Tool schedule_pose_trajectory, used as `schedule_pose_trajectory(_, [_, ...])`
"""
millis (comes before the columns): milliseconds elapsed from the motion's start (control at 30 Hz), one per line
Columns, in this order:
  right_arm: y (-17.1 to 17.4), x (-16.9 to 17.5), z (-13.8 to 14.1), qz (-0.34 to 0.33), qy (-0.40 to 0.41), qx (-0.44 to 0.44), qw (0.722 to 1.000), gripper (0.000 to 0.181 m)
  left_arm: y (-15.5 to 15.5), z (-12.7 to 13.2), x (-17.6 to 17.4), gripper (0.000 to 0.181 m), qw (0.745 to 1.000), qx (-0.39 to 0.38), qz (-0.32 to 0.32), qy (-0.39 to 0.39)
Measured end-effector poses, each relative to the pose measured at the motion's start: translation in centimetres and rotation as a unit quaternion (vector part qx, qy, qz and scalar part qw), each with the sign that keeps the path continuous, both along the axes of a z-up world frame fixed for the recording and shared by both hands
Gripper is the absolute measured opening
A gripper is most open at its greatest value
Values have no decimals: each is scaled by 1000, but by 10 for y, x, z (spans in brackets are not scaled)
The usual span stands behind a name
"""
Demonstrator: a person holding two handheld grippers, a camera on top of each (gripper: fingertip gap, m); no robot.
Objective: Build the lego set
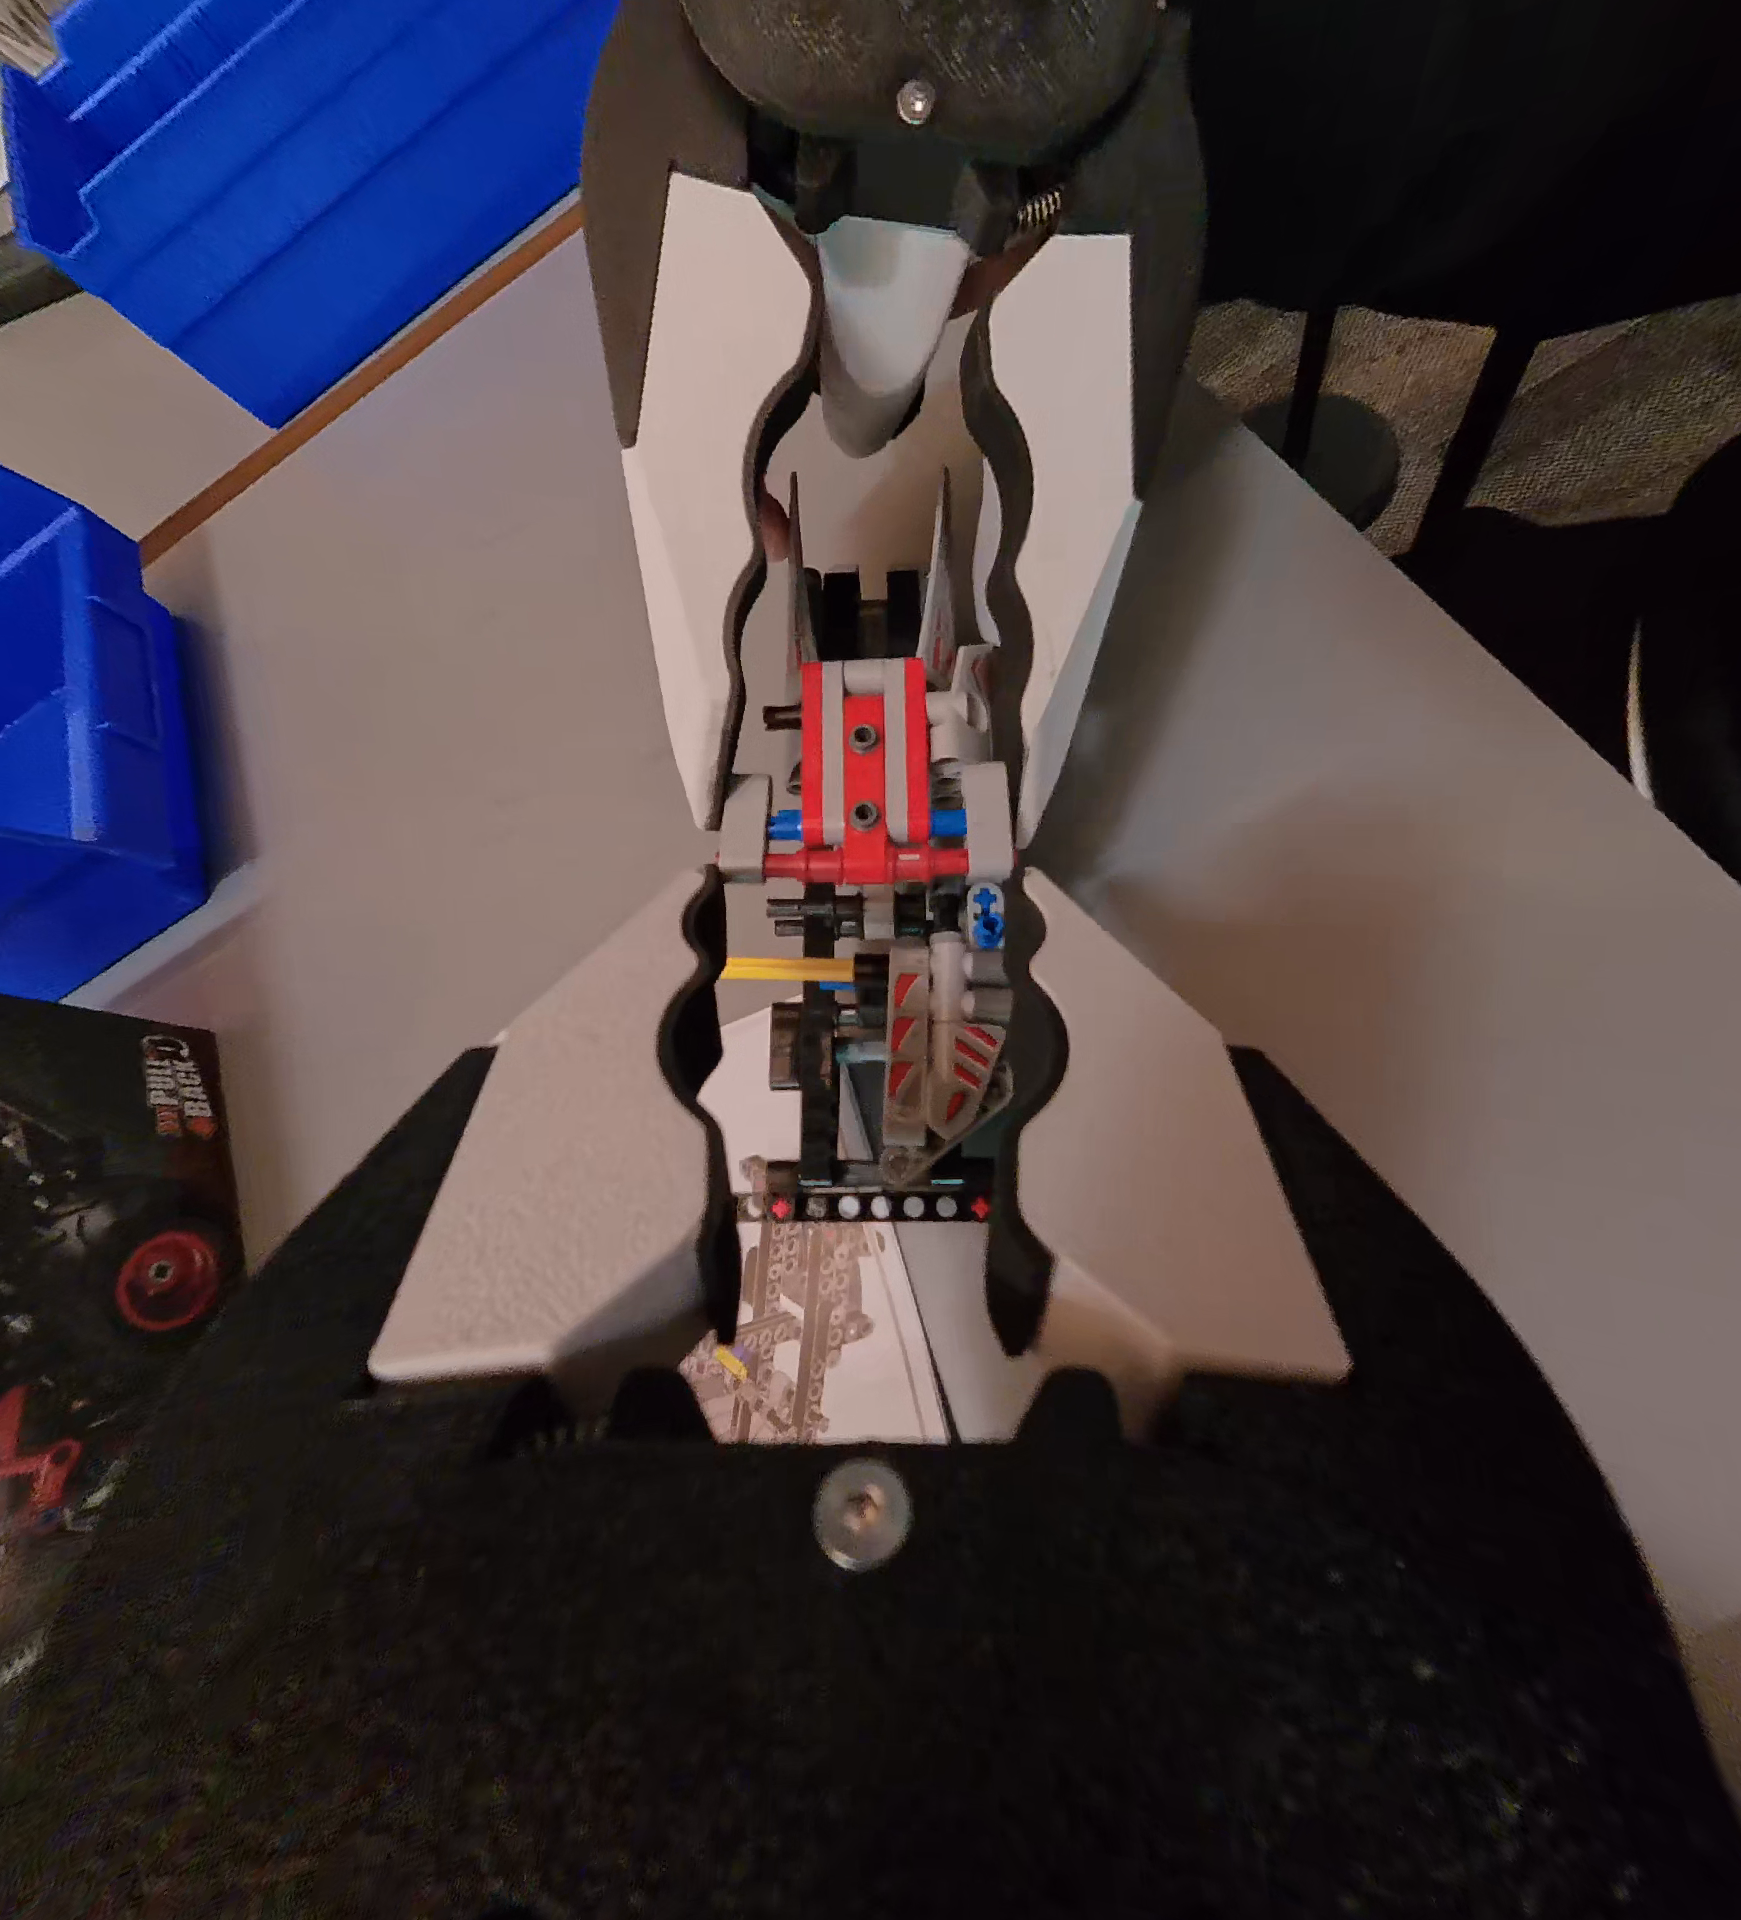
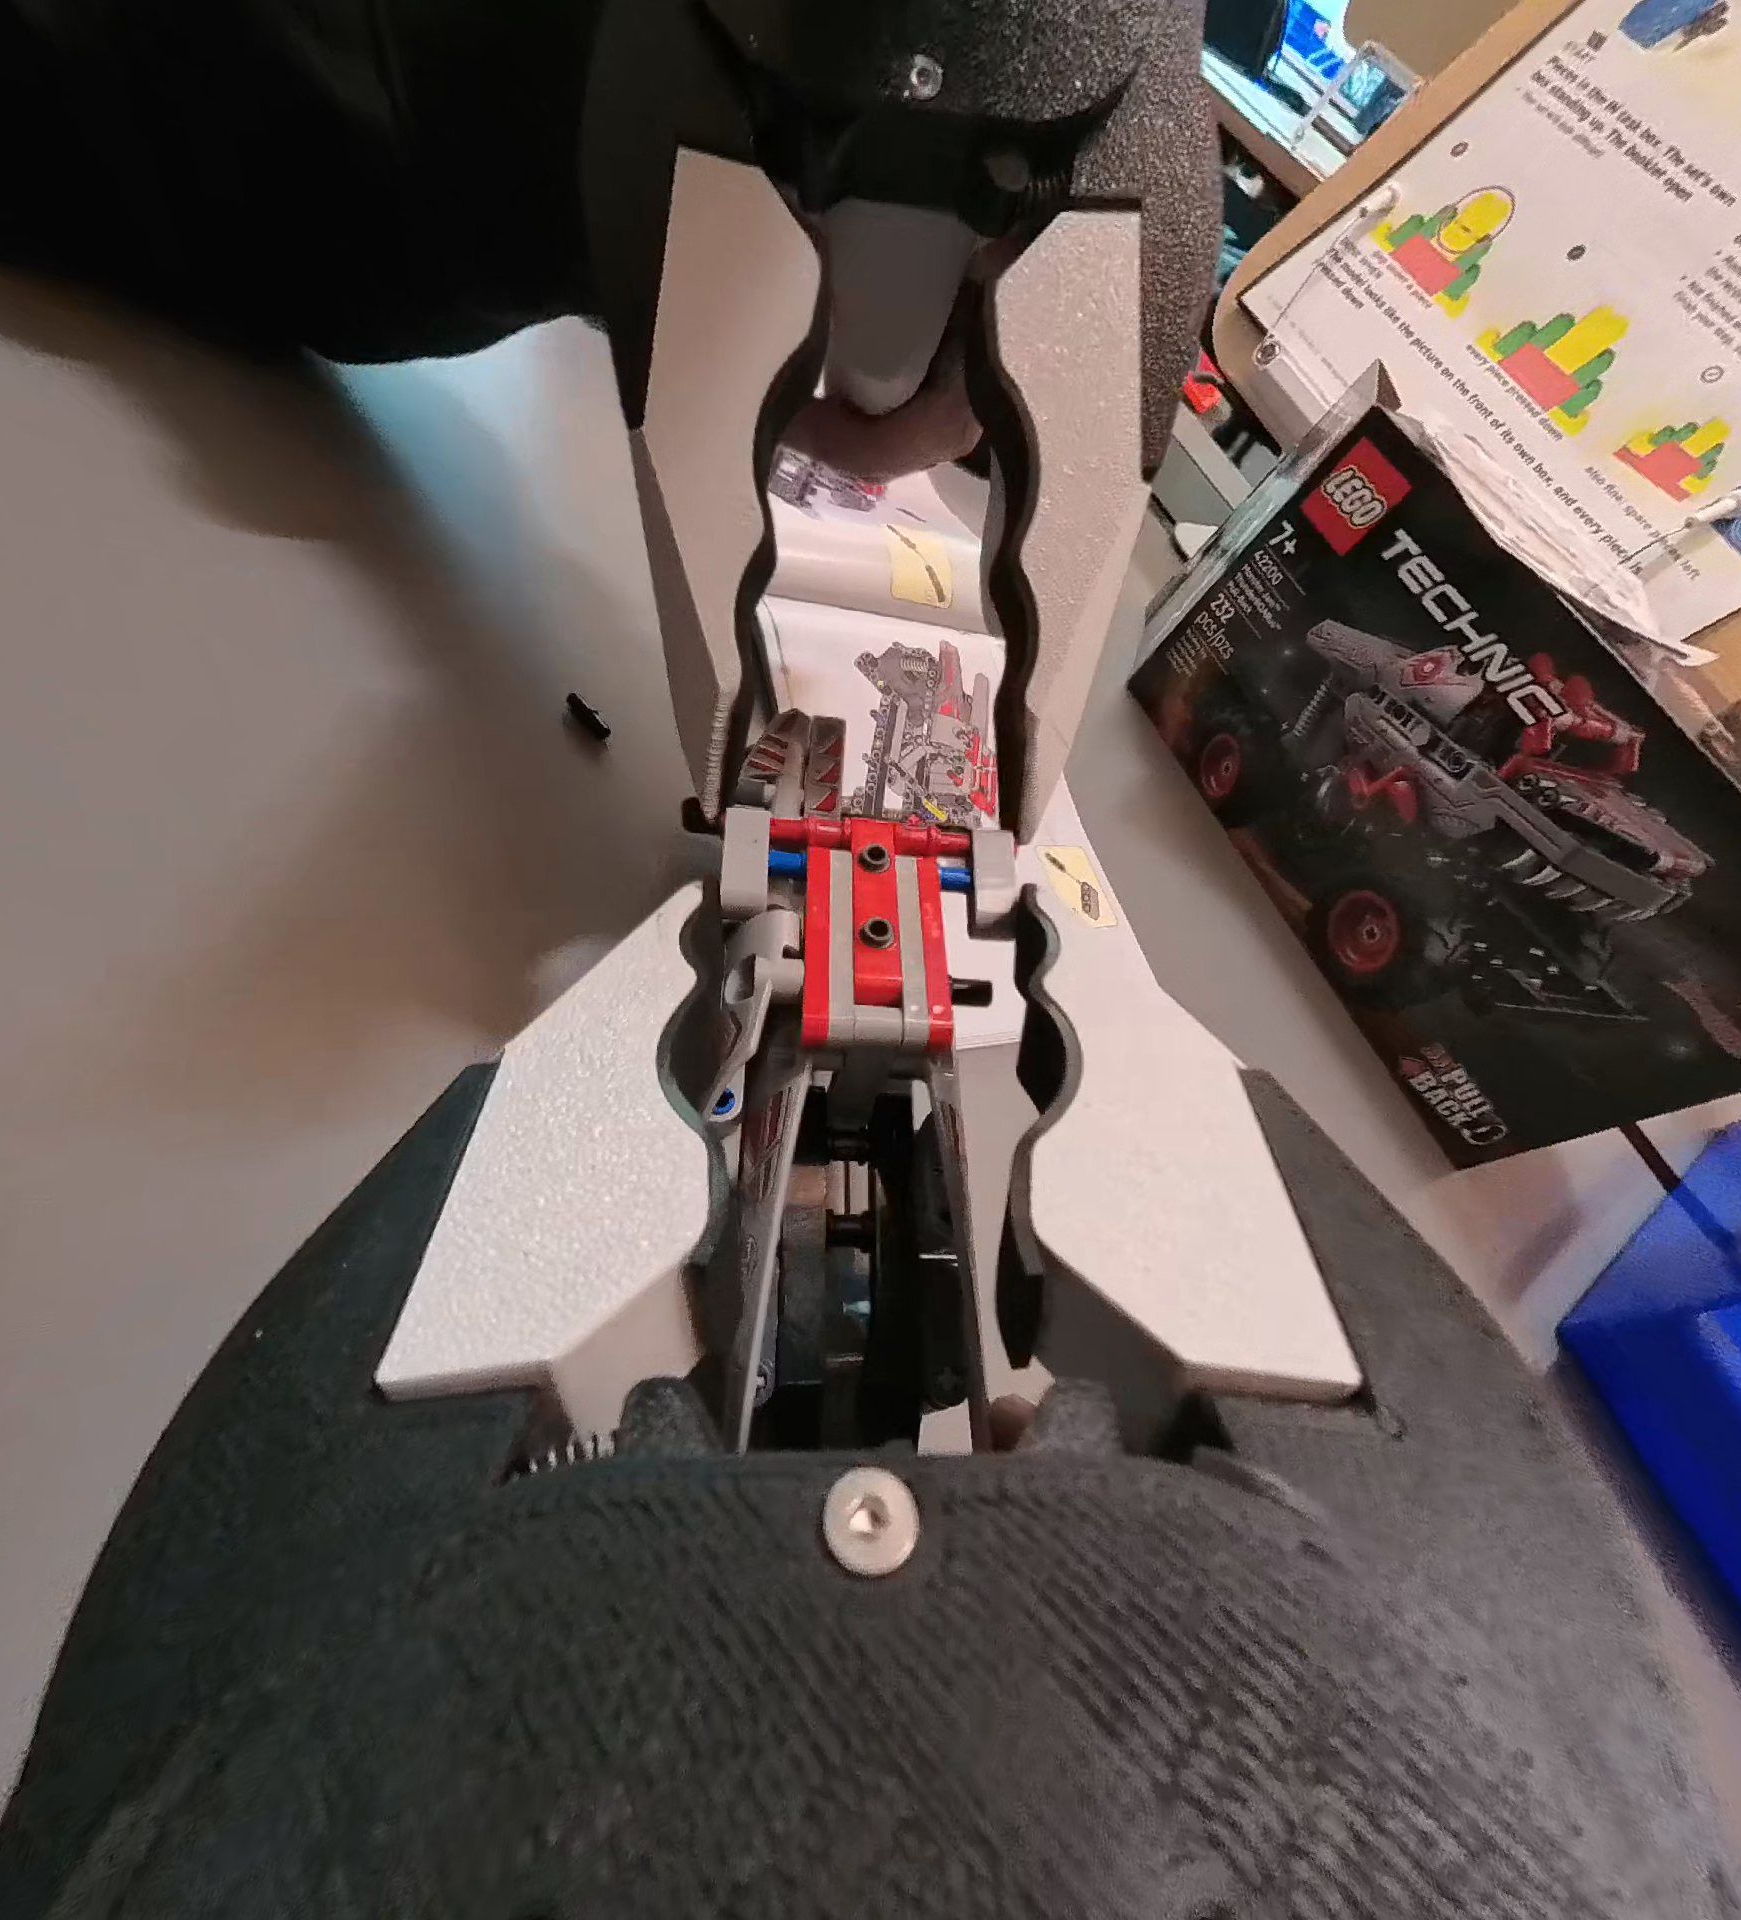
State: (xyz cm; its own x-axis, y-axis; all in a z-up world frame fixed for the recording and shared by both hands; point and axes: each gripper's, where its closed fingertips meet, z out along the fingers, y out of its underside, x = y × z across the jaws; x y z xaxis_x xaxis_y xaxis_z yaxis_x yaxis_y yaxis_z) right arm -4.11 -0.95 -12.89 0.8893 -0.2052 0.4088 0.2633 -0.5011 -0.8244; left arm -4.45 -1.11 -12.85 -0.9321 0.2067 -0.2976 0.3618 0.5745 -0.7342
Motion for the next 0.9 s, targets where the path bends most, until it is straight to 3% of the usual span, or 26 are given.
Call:
schedule_pose_trajectory(667, [2,-1,-2,-14,15,-24,1000,53,1,-1,1,50,1000,7,5,22])
schedule_pose_trajectory(900, [5,3,-1,-17,69,37,997,55,3,-2,5,51,996,-14,6,86])
